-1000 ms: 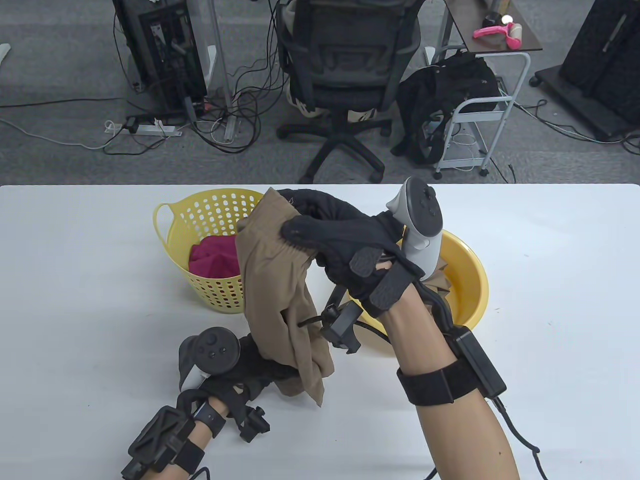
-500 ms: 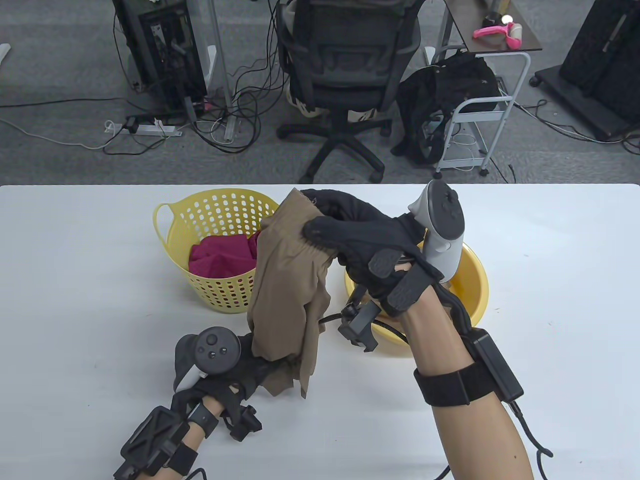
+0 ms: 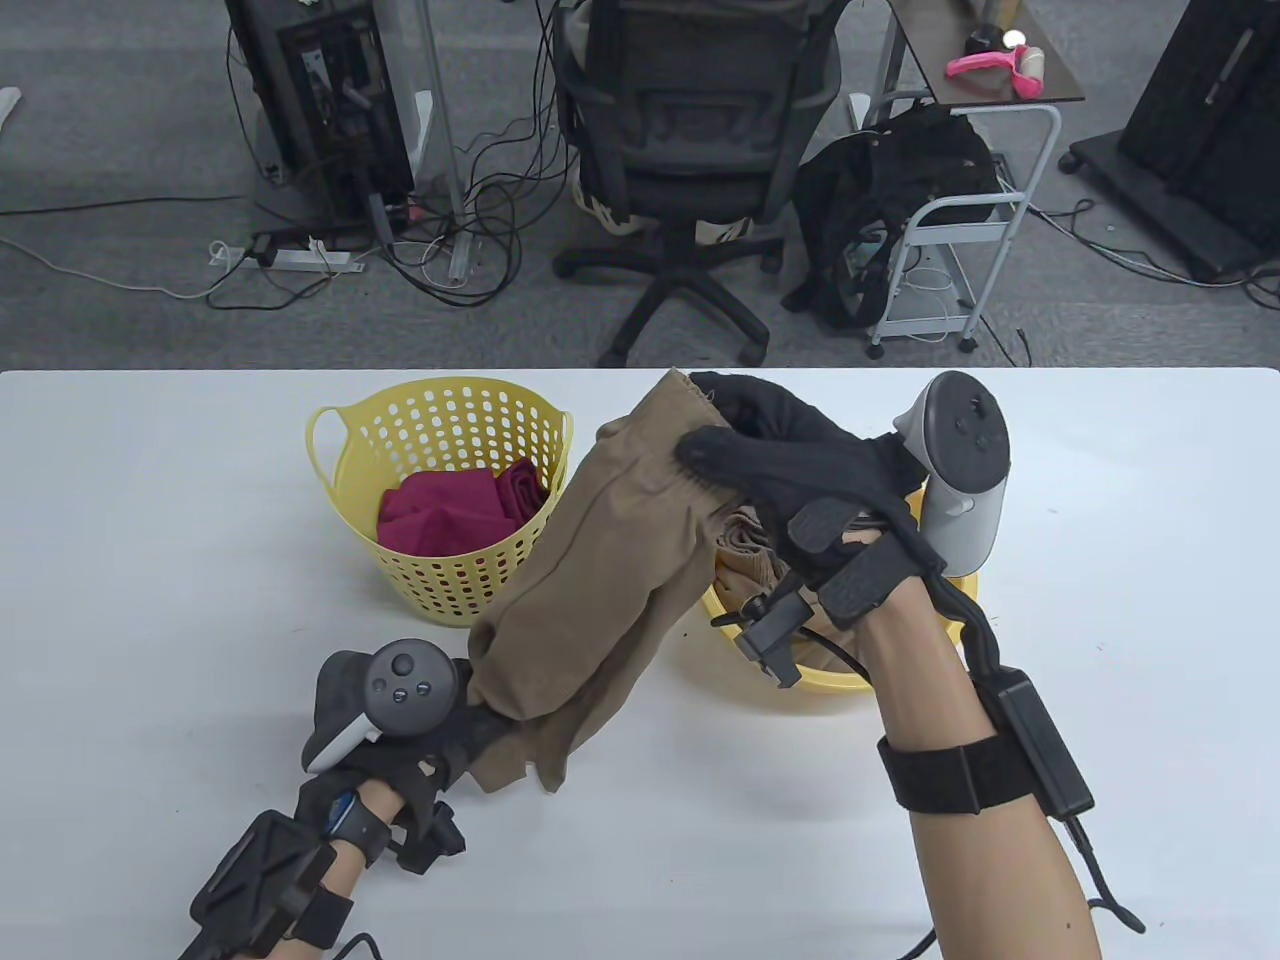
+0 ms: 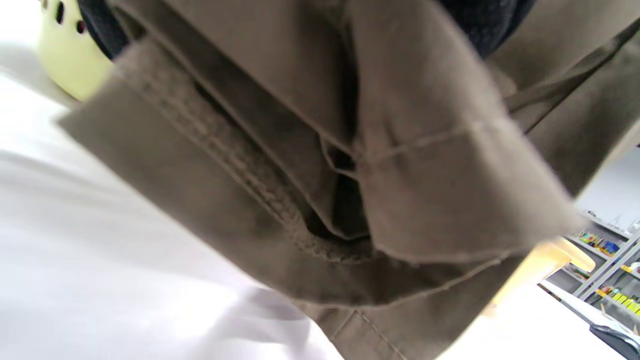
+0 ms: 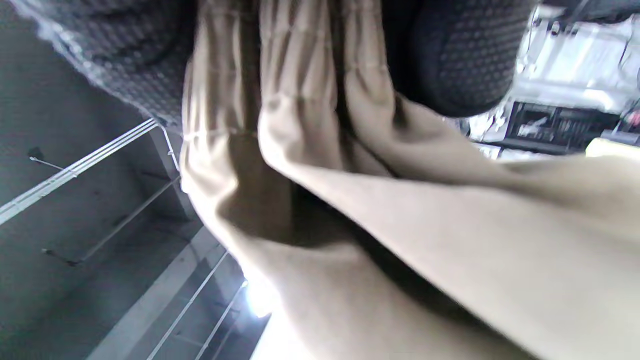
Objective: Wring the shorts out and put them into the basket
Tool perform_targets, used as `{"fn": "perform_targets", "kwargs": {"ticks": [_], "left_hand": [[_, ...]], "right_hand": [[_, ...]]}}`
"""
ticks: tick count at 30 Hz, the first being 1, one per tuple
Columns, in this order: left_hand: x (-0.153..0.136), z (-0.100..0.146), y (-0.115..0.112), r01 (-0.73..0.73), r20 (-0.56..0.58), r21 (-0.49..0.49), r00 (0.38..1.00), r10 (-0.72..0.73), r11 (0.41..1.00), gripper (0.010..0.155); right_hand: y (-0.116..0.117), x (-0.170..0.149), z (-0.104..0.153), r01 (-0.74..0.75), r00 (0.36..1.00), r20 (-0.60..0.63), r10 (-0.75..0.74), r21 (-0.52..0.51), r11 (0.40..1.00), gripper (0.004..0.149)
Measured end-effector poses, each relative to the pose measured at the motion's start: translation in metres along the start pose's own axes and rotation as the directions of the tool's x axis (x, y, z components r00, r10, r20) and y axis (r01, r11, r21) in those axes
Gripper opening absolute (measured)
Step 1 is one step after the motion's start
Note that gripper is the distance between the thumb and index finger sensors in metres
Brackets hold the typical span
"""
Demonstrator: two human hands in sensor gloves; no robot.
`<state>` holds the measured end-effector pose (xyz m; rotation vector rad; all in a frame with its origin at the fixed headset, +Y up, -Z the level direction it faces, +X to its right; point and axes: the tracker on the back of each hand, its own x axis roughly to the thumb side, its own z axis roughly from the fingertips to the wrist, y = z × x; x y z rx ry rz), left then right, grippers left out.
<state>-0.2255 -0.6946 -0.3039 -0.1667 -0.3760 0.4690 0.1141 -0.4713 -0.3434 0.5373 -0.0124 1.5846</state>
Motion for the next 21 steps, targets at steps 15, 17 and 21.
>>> {"fn": "perform_targets", "kwargs": {"ticks": [15,17,21], "left_hand": [[-0.001,0.012,0.051,0.047,-0.019,-0.084,0.999,-0.049,0.995,0.043],[0.001,0.015,0.061,0.01,-0.022,-0.087,1.0,-0.012,0.996,0.049],[0.008,0.018,0.074,-0.03,-0.02,-0.06,0.999,0.029,0.998,0.058]], "right_hand": [[-0.013,-0.021,0.016,-0.508,0.861,-0.047,0.506,-0.094,0.856,0.069],[-0.01,-0.025,0.017,-0.573,0.82,-0.051,0.571,-0.084,0.815,0.069],[-0.003,-0.033,0.019,-0.657,0.754,-0.053,0.655,-0.067,0.751,0.069]]}}
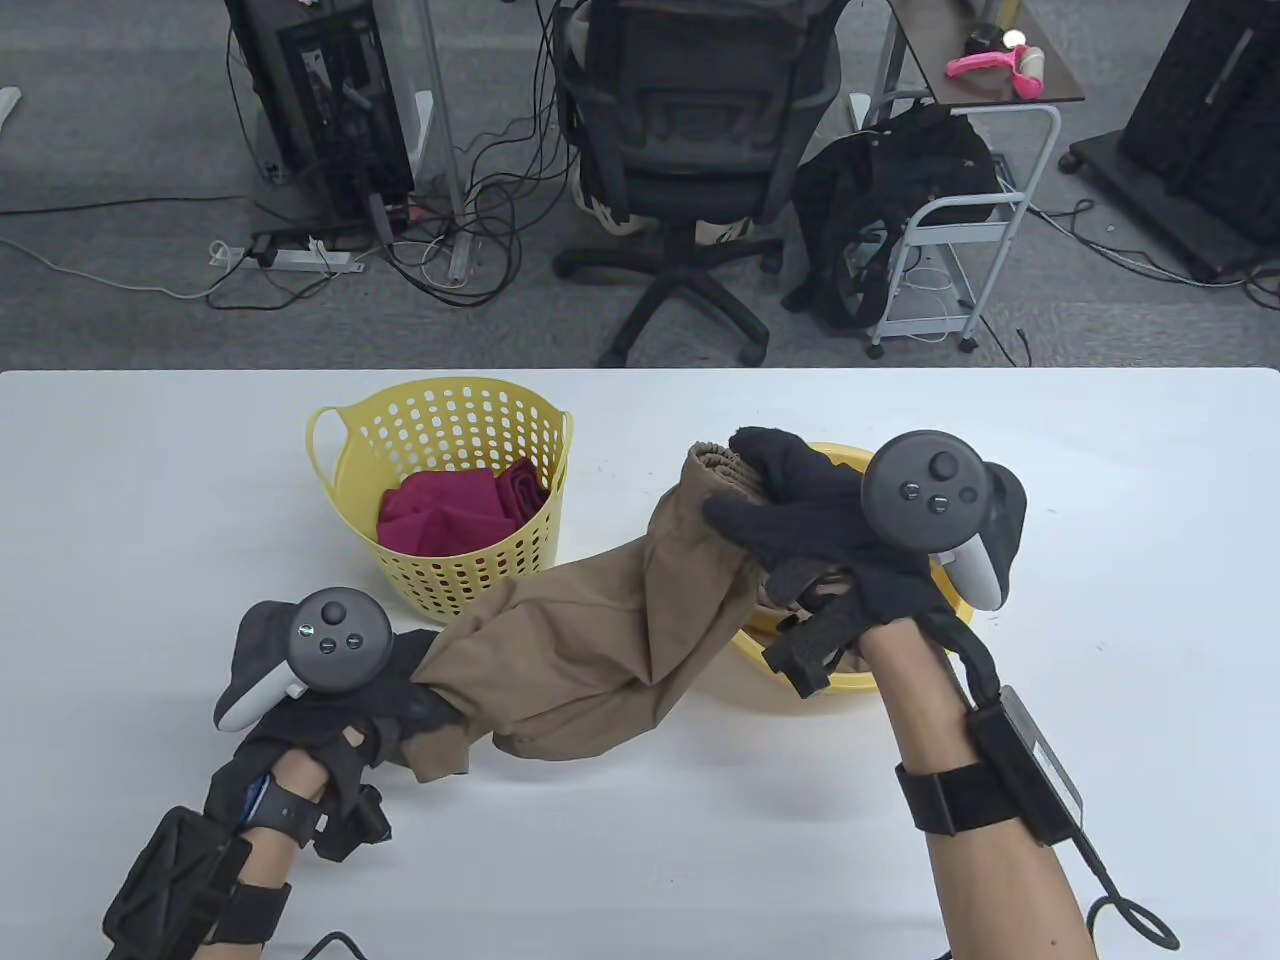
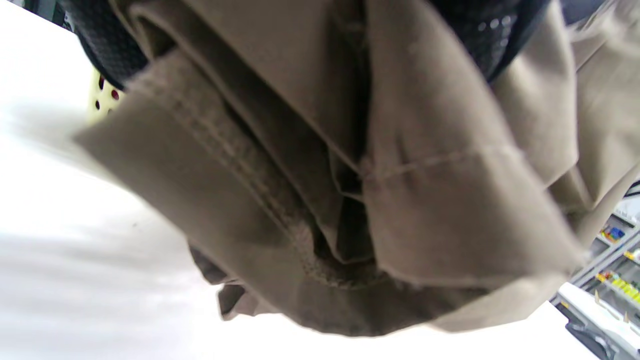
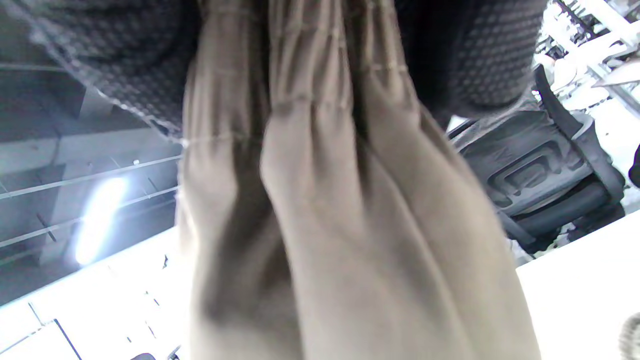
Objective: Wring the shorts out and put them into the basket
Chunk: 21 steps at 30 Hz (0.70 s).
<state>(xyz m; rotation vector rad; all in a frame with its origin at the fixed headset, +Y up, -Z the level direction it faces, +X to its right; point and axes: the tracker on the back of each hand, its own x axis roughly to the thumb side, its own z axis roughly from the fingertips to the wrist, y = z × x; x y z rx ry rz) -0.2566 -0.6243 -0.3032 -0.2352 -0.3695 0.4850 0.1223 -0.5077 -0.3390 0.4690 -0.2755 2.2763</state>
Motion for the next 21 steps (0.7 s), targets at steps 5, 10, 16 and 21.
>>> {"fn": "perform_targets", "kwargs": {"ticks": [5,10,16,21], "left_hand": [[0.012,0.004,0.011,-0.087,0.027,0.051,0.996,0.085,0.995,0.067],[0.032,0.007,0.015,-0.105,0.086,0.083,0.991,0.098,0.991,0.074],[0.048,0.006,0.016,-0.193,0.128,0.155,0.976,0.174,0.969,0.072],[0.06,0.002,0.01,-0.239,0.16,0.221,0.965,0.207,0.946,0.067]], "right_hand": [[0.015,-0.001,0.002,-0.064,0.998,0.009,0.064,0.021,0.998,0.069],[0.03,0.0,0.004,-0.098,0.995,0.028,0.097,0.036,0.995,0.069],[0.049,0.005,0.007,-0.116,0.993,0.04,0.114,0.05,0.992,0.068],[0.063,0.009,0.009,-0.11,0.993,0.046,0.108,0.057,0.992,0.068]]}}
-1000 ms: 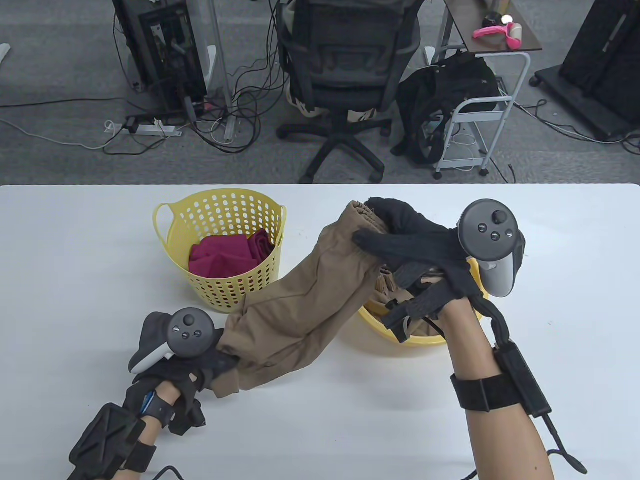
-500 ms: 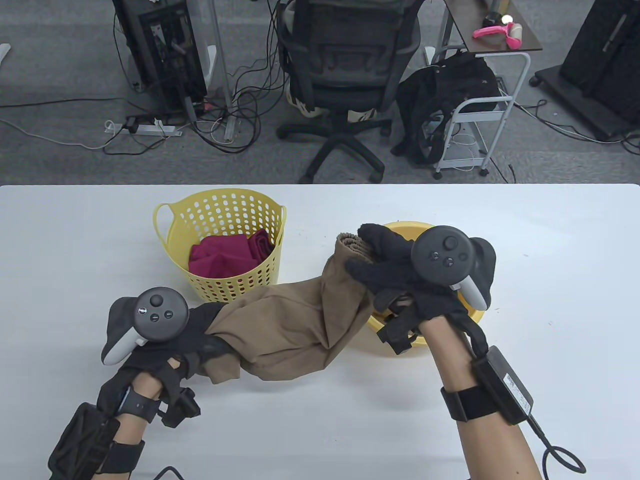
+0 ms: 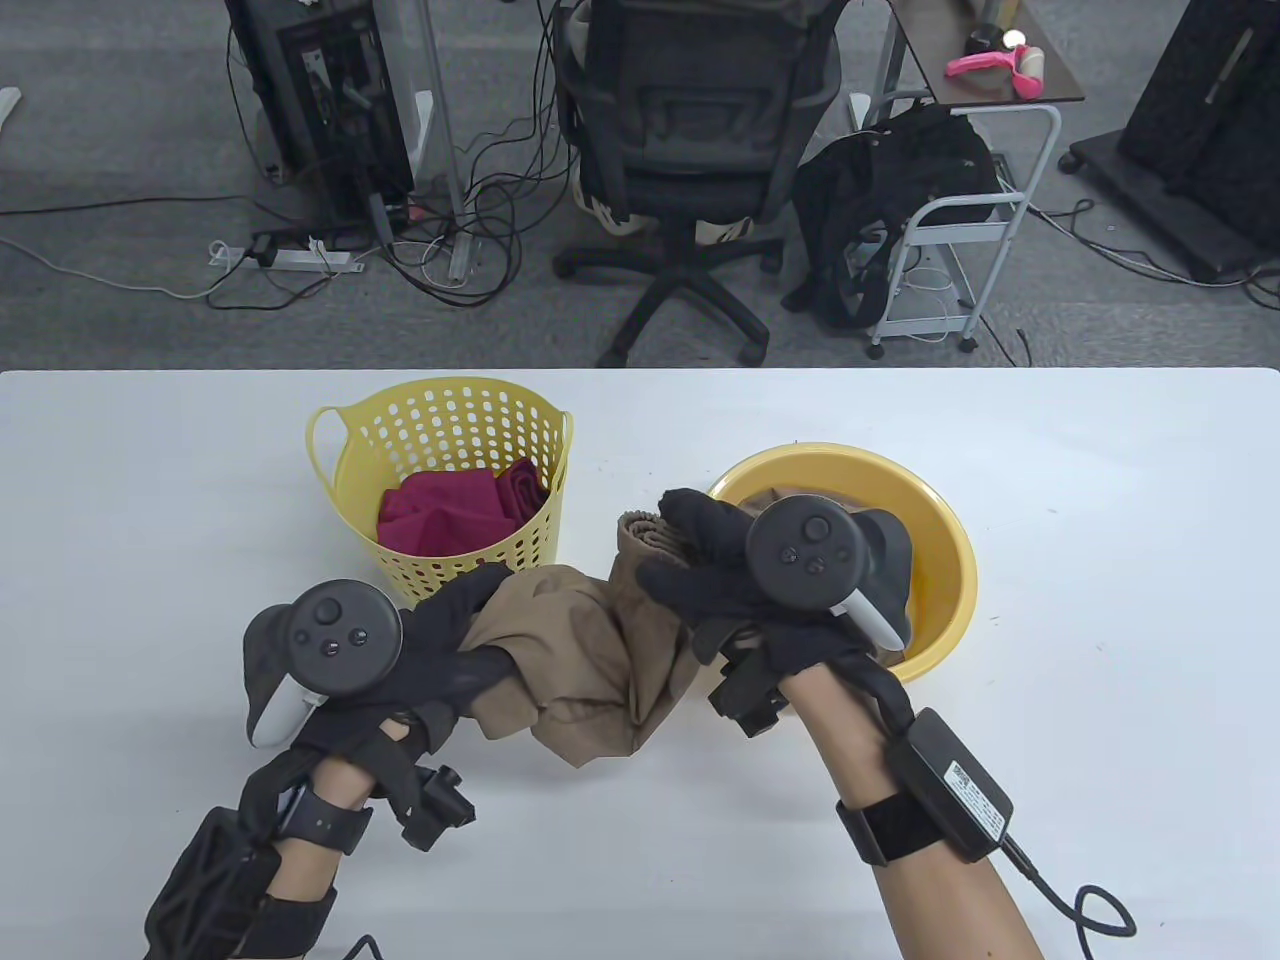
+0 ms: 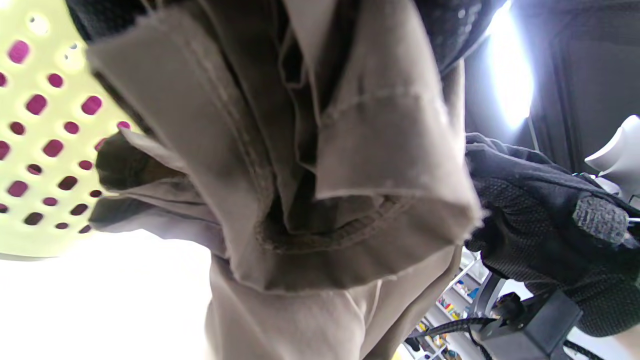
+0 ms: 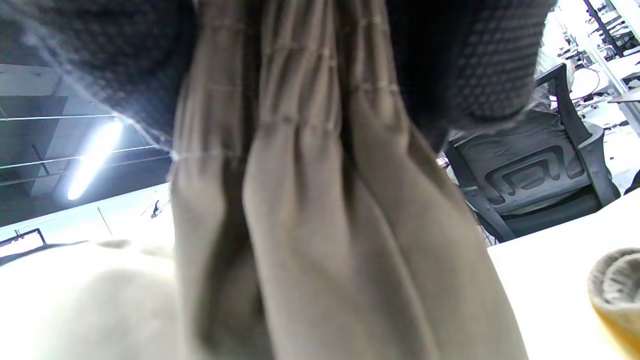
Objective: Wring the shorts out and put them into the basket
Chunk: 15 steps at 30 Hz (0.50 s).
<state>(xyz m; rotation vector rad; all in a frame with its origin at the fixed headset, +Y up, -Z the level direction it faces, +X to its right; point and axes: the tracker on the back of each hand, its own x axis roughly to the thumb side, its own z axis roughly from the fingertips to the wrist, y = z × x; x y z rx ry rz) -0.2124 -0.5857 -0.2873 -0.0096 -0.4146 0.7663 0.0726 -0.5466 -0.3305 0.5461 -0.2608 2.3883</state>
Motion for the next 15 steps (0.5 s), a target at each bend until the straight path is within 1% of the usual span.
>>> {"fn": "perform_targets", "kwargs": {"ticks": [6,11,15], "left_hand": [[0.008,-0.004,-0.016,-0.078,0.023,0.041,0.997,0.077,0.996,0.064],[0.011,-0.002,-0.025,-0.077,0.023,0.139,0.997,0.075,0.987,0.057],[0.01,-0.002,-0.031,-0.147,0.038,0.126,0.989,0.144,0.981,0.057]], "right_hand": [[0.012,0.008,0.001,0.033,0.999,-0.018,-0.033,-0.023,0.999,0.064],[0.019,0.014,0.004,0.07,0.997,-0.037,-0.072,-0.053,0.996,0.063],[0.022,0.014,0.004,0.132,0.989,-0.065,-0.136,-0.061,0.989,0.063]]}}
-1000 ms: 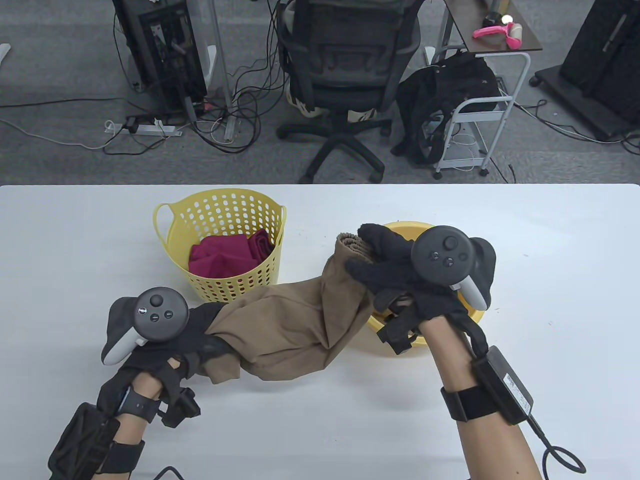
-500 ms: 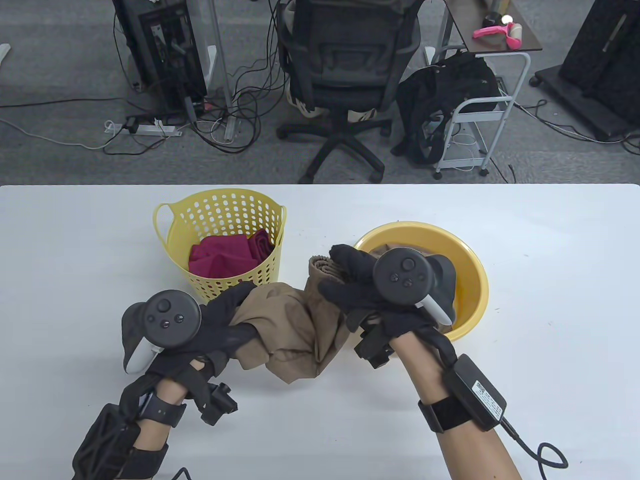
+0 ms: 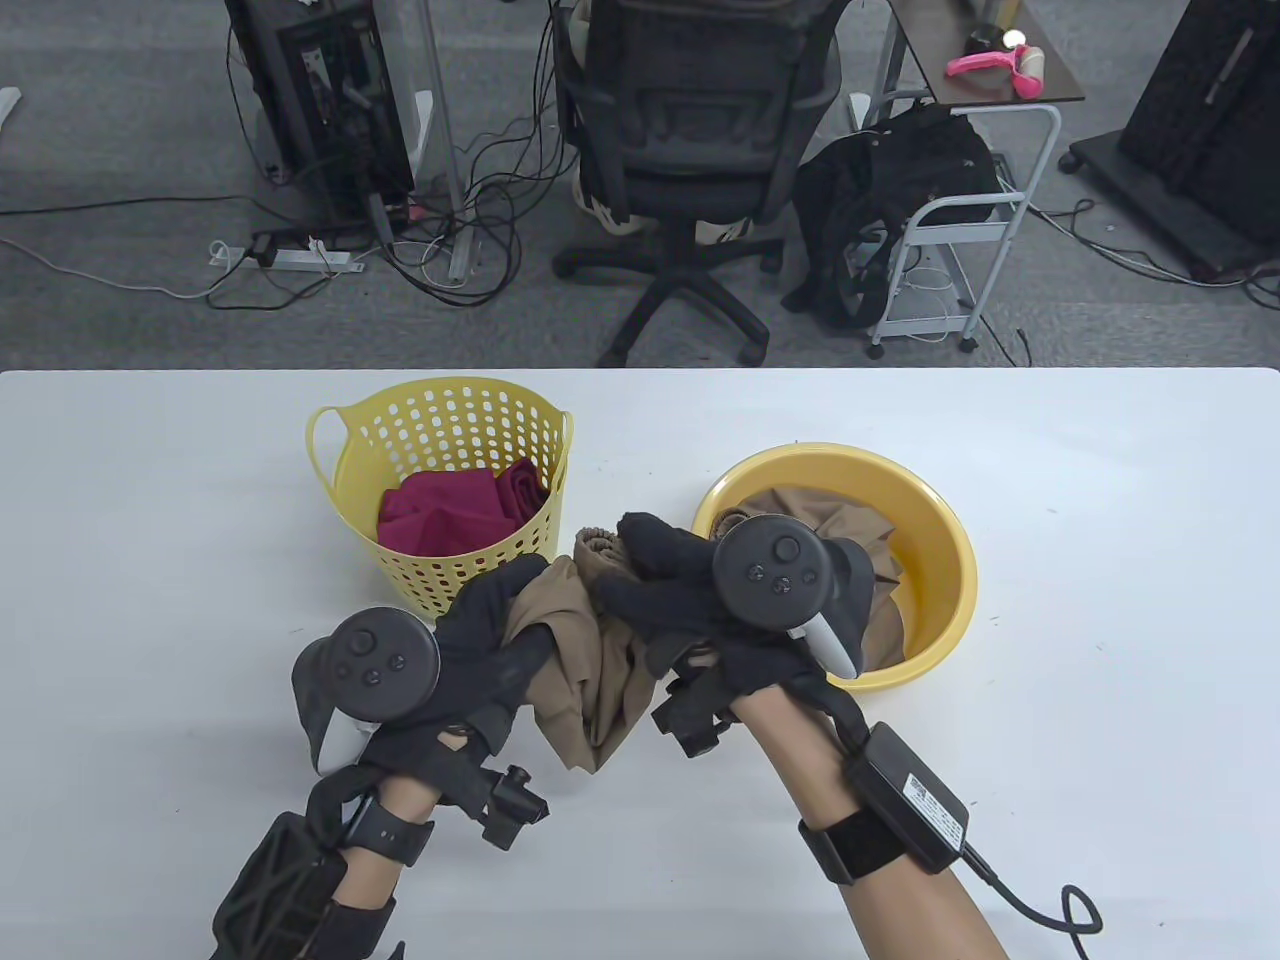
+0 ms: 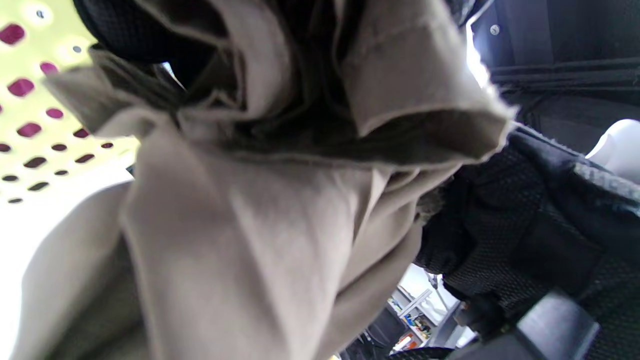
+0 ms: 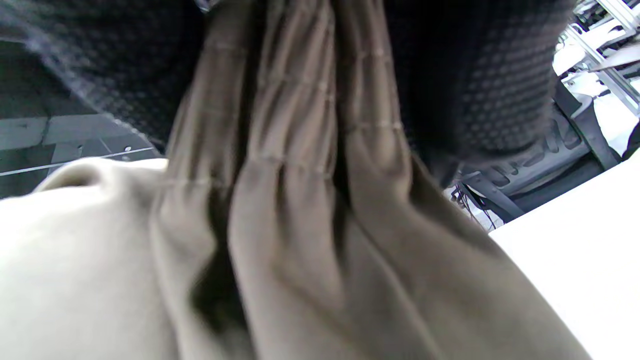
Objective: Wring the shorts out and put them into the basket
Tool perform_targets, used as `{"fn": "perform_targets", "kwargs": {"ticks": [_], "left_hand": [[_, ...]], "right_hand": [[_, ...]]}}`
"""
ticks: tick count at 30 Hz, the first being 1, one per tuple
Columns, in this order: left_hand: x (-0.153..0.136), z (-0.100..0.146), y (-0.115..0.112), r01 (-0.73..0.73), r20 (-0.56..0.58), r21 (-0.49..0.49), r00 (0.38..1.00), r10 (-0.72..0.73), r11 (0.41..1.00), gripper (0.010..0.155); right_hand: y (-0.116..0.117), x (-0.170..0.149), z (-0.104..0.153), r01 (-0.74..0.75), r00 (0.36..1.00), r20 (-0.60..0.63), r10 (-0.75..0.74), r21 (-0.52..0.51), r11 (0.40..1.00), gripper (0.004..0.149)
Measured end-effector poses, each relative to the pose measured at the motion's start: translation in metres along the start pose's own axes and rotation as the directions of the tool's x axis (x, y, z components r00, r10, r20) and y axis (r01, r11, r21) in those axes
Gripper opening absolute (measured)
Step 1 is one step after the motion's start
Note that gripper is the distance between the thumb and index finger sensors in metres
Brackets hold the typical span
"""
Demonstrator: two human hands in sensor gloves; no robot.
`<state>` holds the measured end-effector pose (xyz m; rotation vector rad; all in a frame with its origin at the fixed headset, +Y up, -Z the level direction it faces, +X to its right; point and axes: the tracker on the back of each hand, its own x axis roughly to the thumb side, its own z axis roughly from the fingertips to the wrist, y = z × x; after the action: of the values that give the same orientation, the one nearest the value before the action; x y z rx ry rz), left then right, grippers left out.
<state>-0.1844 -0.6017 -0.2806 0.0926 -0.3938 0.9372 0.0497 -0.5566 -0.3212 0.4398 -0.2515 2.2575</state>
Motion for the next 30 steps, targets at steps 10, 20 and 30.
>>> {"fn": "perform_targets", "kwargs": {"ticks": [10,20,30], "left_hand": [[-0.002,0.002,-0.011,-0.271,0.149,-0.156,0.944,0.294,0.95,0.089],[0.013,0.003,-0.019,0.089,0.192,-0.068,0.979,-0.074,0.994,0.131],[0.015,0.007,-0.013,0.197,0.19,0.036,0.961,-0.2,0.98,0.134]], "right_hand": [[0.003,0.001,0.001,0.07,0.997,-0.028,-0.071,-0.004,0.998,0.058],[0.012,0.014,0.008,0.124,0.991,-0.046,-0.123,0.032,0.992,0.058],[0.015,0.029,0.012,0.156,0.988,0.007,-0.157,0.084,0.984,0.057]]}}
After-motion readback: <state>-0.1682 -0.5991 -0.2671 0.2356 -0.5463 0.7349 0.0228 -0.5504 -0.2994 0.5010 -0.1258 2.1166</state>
